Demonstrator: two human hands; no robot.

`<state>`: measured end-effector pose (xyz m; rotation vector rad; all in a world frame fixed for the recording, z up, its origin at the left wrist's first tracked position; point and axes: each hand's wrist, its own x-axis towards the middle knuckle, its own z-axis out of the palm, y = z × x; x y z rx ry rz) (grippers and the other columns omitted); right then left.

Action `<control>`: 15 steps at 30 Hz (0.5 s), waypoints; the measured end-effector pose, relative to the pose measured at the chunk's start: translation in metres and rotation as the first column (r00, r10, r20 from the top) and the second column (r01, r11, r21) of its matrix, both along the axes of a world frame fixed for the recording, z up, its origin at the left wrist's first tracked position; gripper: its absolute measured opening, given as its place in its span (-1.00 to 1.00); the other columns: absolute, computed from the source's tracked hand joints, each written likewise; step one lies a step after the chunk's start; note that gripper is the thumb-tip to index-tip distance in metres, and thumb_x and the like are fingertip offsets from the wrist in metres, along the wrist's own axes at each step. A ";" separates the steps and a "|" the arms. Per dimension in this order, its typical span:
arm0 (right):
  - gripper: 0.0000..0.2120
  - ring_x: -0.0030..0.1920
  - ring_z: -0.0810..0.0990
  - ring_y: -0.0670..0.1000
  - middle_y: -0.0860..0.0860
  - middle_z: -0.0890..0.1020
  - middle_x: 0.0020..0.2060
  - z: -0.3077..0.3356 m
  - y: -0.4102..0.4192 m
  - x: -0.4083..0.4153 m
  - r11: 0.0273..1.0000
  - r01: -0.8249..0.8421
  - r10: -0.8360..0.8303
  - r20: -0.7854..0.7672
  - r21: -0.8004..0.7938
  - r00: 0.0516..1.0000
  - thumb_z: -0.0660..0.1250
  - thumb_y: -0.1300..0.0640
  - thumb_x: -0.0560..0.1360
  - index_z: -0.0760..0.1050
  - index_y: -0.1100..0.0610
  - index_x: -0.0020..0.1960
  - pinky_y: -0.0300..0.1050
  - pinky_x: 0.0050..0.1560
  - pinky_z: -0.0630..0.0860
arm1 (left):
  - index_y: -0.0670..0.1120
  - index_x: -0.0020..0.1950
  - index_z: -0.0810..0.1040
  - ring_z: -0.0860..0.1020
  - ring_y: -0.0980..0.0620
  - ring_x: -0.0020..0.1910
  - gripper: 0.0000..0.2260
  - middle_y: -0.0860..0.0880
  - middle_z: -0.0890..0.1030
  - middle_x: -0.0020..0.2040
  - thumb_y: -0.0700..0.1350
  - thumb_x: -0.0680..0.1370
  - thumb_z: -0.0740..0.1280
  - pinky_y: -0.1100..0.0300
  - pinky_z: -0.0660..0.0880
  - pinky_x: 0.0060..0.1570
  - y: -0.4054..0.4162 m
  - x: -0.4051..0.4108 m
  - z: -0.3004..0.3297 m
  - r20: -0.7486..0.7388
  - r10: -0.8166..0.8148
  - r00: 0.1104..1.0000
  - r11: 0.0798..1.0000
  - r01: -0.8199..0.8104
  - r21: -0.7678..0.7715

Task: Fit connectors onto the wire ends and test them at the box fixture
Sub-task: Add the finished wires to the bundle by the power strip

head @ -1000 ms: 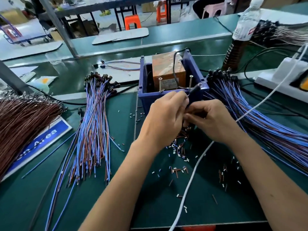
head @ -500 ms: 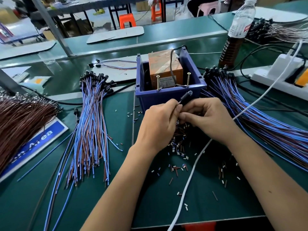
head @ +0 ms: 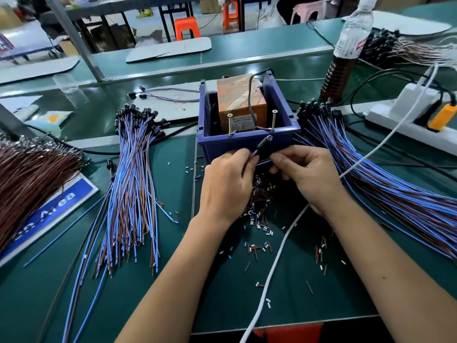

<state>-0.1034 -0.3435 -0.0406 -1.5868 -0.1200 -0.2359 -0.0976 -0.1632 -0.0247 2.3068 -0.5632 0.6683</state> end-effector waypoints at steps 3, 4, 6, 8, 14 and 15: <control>-0.88 -0.36 0.48 -0.04 0.06 0.70 -0.35 -0.001 -0.003 0.000 1.000 -0.013 0.013 -0.045 0.006 0.999 0.48 0.20 0.57 0.71 0.07 -0.14 -0.26 -0.28 0.46 | -0.08 -0.19 0.44 0.48 -0.09 -0.27 -0.76 0.08 0.48 -0.27 -0.08 0.66 0.34 -0.01 0.37 -0.30 -0.001 0.002 -0.004 -0.038 -0.044 0.998 0.999 0.043 -0.015; -0.88 -0.36 0.48 -0.02 0.06 0.70 -0.35 -0.003 -0.003 0.000 1.000 -0.023 0.023 -0.049 -0.009 0.999 0.47 0.21 0.57 0.71 0.09 -0.14 -0.25 -0.28 0.46 | -0.11 -0.13 0.53 0.53 -0.09 -0.23 -0.81 0.05 0.56 -0.23 -0.07 0.65 0.34 -0.03 0.43 -0.26 0.000 0.002 -0.006 -0.062 -0.082 0.995 0.996 0.080 -0.027; -0.89 -0.37 0.49 -0.02 0.06 0.69 -0.35 -0.004 -0.002 -0.001 0.998 -0.047 0.045 -0.041 -0.040 0.998 0.46 0.23 0.58 0.70 0.16 -0.12 -0.25 -0.30 0.46 | -0.09 -0.03 0.60 0.57 -0.08 -0.19 -0.89 0.02 0.64 -0.17 -0.08 0.63 0.35 -0.06 0.49 -0.20 0.001 0.002 -0.009 -0.111 -0.162 0.981 0.986 0.157 -0.054; -0.90 -0.37 0.53 -0.07 0.06 0.69 -0.35 -0.004 -0.001 -0.002 0.997 -0.056 0.055 -0.034 -0.051 0.998 0.46 0.24 0.57 0.70 0.16 -0.12 -0.27 -0.30 0.47 | -0.08 -0.02 0.60 0.57 -0.07 -0.22 -0.92 0.02 0.64 -0.19 -0.10 0.62 0.35 -0.06 0.50 -0.22 0.001 0.004 -0.011 -0.128 -0.202 0.971 0.979 0.196 -0.062; -0.95 -0.31 0.65 -0.08 0.02 0.71 -0.33 -0.003 -0.002 -0.005 0.998 -0.049 0.049 0.008 -0.041 0.999 0.51 0.25 0.51 0.70 0.14 -0.12 -0.28 -0.20 0.56 | -0.06 -0.09 0.55 0.52 -0.06 -0.29 -0.92 0.04 0.58 -0.27 -0.15 0.60 0.37 -0.05 0.46 -0.31 0.002 0.007 -0.018 -0.086 -0.199 0.976 0.978 0.192 -0.084; -0.94 -0.31 0.64 -0.09 0.02 0.71 -0.33 -0.003 -0.001 -0.004 0.998 -0.049 0.050 0.005 -0.050 0.999 0.52 0.25 0.51 0.70 0.14 -0.13 -0.29 -0.20 0.56 | -0.05 -0.08 0.57 0.53 -0.04 -0.28 -0.93 0.04 0.59 -0.26 -0.15 0.60 0.37 -0.05 0.46 -0.30 0.002 0.007 -0.019 -0.091 -0.195 0.977 0.978 0.186 -0.094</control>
